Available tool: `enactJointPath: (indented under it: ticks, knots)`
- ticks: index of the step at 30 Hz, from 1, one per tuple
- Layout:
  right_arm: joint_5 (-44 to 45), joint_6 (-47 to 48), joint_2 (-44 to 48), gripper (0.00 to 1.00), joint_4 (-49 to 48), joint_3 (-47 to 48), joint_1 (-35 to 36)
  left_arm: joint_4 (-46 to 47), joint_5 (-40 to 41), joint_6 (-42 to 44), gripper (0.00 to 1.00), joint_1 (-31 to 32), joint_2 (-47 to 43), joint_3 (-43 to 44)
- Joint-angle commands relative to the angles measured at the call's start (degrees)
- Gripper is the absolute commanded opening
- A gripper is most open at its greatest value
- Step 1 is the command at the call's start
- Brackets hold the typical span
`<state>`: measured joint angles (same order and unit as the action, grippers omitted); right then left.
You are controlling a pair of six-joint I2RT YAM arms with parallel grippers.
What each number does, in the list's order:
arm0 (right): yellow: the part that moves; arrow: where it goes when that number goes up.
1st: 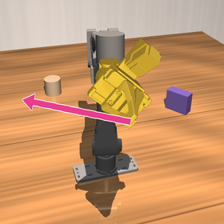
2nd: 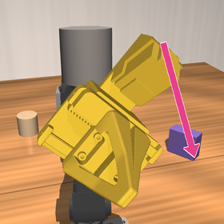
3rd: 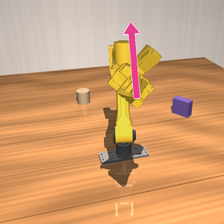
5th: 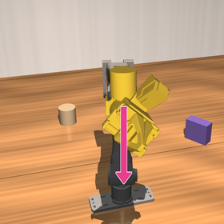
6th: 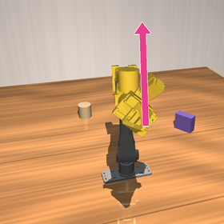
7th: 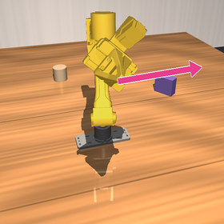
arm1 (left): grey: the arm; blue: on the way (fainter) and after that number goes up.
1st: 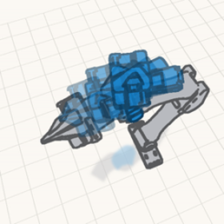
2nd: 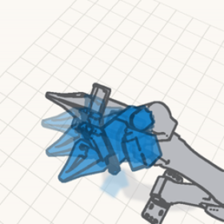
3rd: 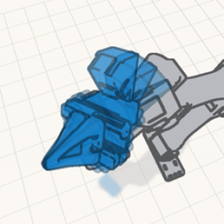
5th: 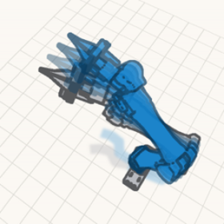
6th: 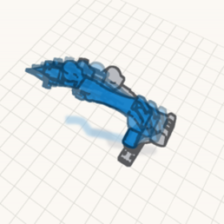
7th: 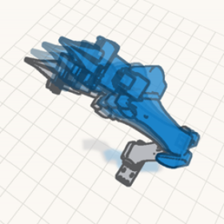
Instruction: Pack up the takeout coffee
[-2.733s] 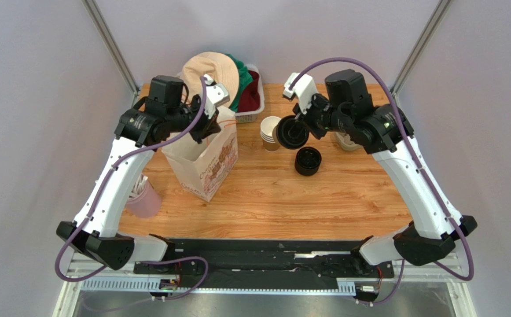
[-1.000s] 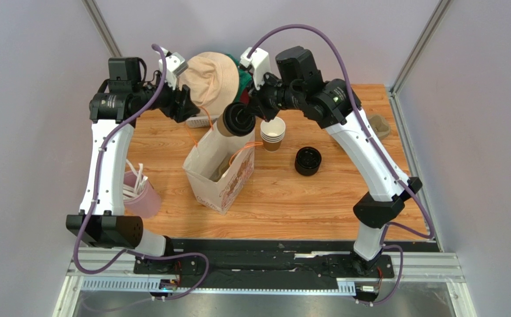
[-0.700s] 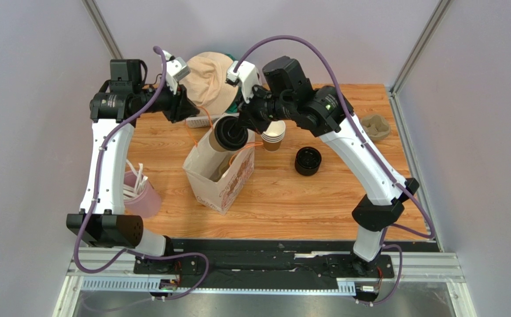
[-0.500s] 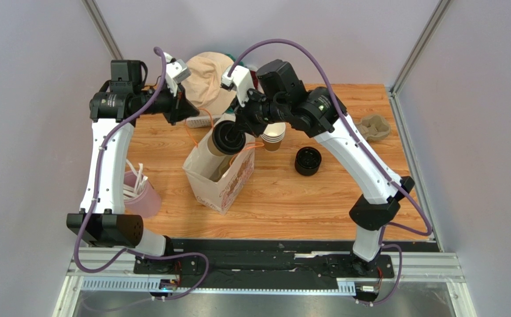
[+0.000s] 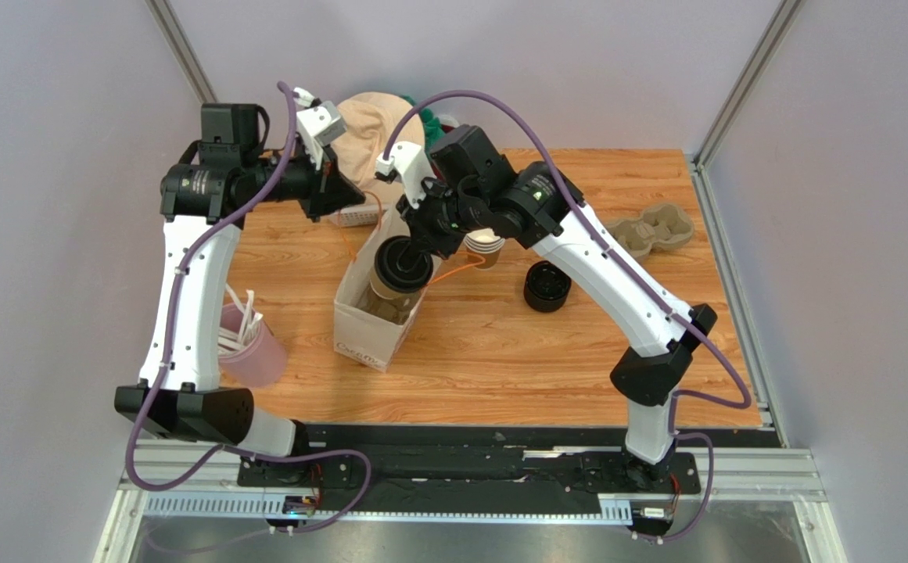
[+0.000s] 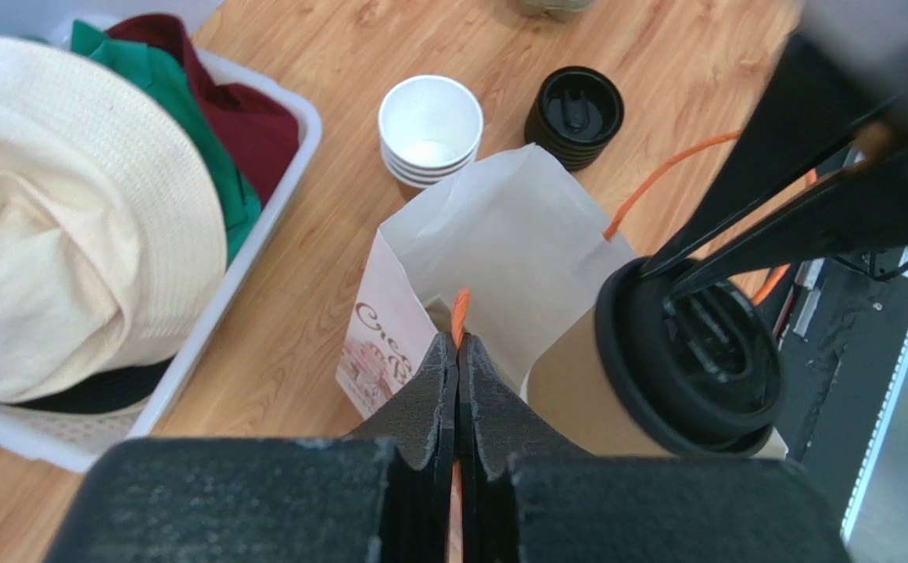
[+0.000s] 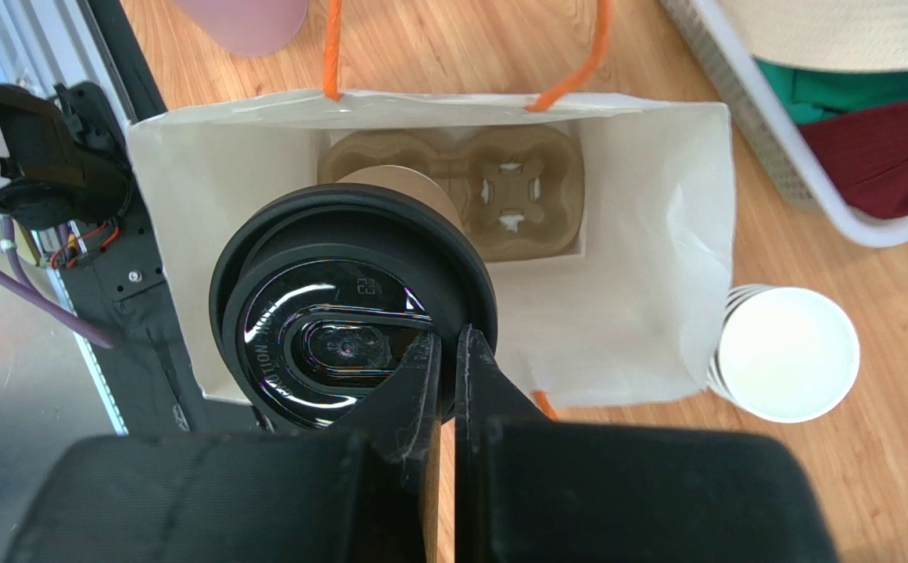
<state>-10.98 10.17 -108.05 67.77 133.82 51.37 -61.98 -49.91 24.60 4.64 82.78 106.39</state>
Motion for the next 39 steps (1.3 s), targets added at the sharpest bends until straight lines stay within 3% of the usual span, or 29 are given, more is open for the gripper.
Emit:
enactJointPath:
  ticks: [1, 14, 30, 39]
  knots:
    - [1.2, -2.1, 0.6, 0.00, -2.3, -3.4, 0.3, 6.2, 1.7, -3.9, 0.00, 4.7, -4.8, -3.0]
    - [0.3, -0.2, 8.9, 0.00, -17.4, -24.9, 0.4, 15.8, 7.9, -11.6, 0.00, 6.0, -9.1, -11.8]
    - [-1.2, -0.5, 3.8, 0.00, -24.9, -27.2, 1.9, 21.0, 22.0, -16.9, 0.00, 4.5, -8.3, -16.2]
    - [1.2, -1.4, 1.4, 0.00, -24.8, -27.5, 4.9, 23.5, 22.1, -19.9, 0.00, 2.6, -8.4, -18.0]
